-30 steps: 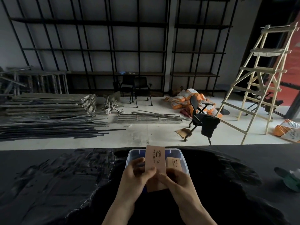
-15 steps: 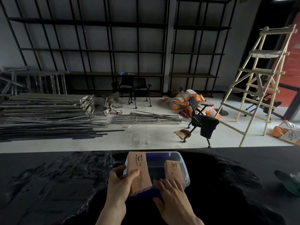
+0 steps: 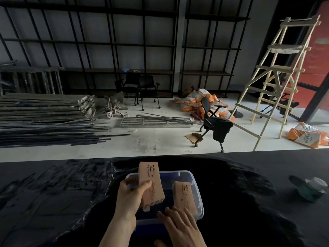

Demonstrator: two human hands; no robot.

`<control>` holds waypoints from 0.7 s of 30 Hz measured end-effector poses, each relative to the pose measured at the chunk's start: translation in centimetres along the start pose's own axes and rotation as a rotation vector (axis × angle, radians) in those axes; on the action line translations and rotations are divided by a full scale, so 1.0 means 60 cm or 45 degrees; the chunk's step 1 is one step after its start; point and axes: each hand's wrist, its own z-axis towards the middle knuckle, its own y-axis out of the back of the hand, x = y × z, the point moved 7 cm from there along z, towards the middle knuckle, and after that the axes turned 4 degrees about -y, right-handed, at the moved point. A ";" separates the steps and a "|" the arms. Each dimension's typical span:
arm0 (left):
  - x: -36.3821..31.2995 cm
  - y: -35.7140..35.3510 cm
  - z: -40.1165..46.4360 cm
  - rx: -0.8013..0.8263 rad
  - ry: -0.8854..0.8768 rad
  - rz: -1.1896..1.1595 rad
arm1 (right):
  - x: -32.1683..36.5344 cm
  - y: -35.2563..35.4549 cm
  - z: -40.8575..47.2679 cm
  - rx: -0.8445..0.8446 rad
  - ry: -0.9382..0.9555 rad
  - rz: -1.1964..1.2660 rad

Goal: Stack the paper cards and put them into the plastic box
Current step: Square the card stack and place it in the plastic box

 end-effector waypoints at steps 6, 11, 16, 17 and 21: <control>0.011 -0.028 0.012 0.035 0.026 0.083 | -0.157 0.131 0.018 -0.521 -0.439 0.271; 0.025 -0.055 0.015 0.051 0.086 0.173 | -0.297 0.021 0.023 -0.088 -0.740 0.019; 0.044 -0.071 0.026 0.063 0.133 0.309 | -0.325 -0.090 -0.020 0.182 -0.790 -0.069; 0.047 -0.072 0.029 0.062 0.147 0.338 | -0.325 -0.099 -0.023 0.181 -0.782 -0.079; 0.071 -0.074 0.049 0.097 0.219 0.465 | -0.325 -0.109 -0.025 0.150 -0.756 -0.118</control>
